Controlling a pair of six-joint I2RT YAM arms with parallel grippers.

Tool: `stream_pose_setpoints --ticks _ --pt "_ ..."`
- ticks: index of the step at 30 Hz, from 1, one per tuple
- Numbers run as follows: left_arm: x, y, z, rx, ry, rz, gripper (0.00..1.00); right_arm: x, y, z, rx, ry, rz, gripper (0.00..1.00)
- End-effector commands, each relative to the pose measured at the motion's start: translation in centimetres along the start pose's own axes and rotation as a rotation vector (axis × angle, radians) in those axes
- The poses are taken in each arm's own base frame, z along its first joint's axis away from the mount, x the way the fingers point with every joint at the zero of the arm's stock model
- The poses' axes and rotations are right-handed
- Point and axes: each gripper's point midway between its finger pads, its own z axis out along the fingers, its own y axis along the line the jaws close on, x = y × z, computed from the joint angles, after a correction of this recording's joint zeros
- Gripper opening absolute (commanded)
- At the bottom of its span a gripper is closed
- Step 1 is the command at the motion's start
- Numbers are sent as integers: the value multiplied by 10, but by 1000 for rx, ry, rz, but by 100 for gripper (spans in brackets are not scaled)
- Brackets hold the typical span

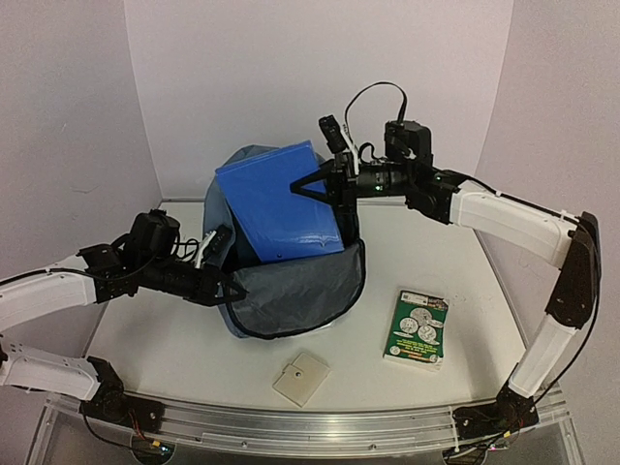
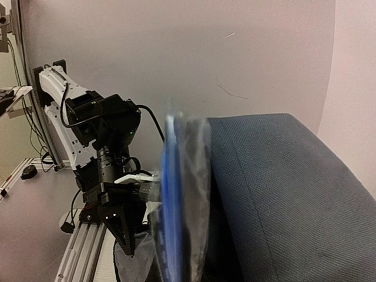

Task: Pack the student bag
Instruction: Place the files in the student bag.

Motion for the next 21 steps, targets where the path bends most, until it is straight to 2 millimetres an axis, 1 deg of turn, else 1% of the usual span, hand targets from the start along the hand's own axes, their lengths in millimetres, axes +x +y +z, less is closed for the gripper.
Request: stream_pose_setpoints --ticks 1,4,6,12,15,16,19,21 --pt "-17 -26 -8 70 -26 85 0 -7 2 8 -74 -20 16 0" --pt "-18 -27 -7 82 -36 85 0 8 -6 17 -66 -3 14 0" --pt "-19 -28 -6 88 -39 79 0 16 -6 23 -72 3 -7 0" --pt "-21 -27 -5 90 -46 73 0 21 -8 40 -74 -57 -48 0" --pt "-23 -26 -5 80 -58 69 0 29 -12 45 -56 -59 -46 1" --pt "-24 -26 -6 76 -66 68 0 33 -15 47 -38 -55 -42 2" --pt "-27 -19 -7 36 -92 51 0 45 -23 44 31 -35 -24 17" --pt "-27 -15 -8 15 -98 43 0 45 -26 39 75 -31 -17 26"
